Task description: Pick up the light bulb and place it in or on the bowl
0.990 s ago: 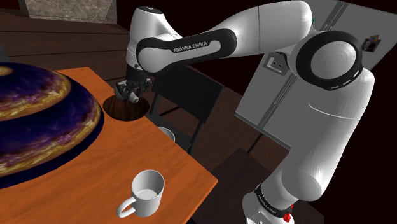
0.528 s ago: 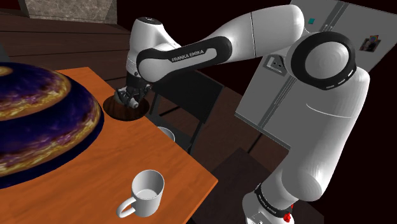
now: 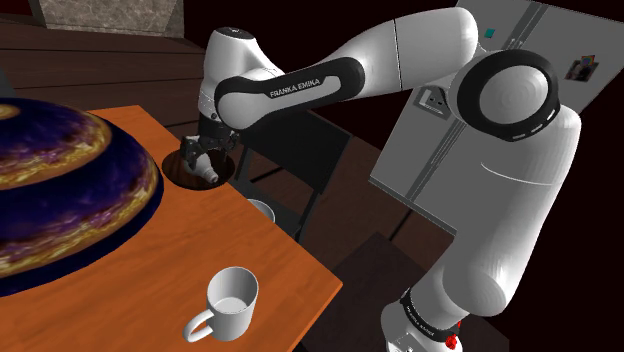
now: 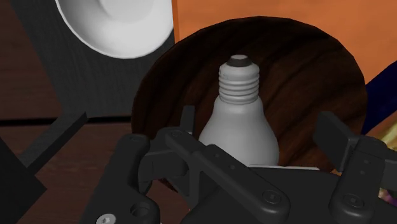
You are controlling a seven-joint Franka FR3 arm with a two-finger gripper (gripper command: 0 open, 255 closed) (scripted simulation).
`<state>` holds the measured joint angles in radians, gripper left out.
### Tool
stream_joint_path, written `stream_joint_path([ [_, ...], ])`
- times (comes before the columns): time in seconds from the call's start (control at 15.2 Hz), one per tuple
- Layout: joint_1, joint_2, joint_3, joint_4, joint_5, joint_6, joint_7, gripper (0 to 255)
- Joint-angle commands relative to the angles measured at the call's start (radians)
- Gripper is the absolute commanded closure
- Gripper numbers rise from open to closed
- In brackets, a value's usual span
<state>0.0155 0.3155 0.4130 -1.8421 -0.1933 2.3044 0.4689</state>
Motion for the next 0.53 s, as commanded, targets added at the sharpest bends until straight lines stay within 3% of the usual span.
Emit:
stream_joint_path([
  [0.0, 0.0, 0.0, 0.0, 0.0, 0.0, 0.0, 0.0, 0],
  [0.13, 0.0, 0.0, 0.0, 0.0, 0.0, 0.0, 0.0, 0],
  [0.46, -0.015, -0.077, 0.016, 0.026, 0.045, -0.096, -0.029, 0],
])
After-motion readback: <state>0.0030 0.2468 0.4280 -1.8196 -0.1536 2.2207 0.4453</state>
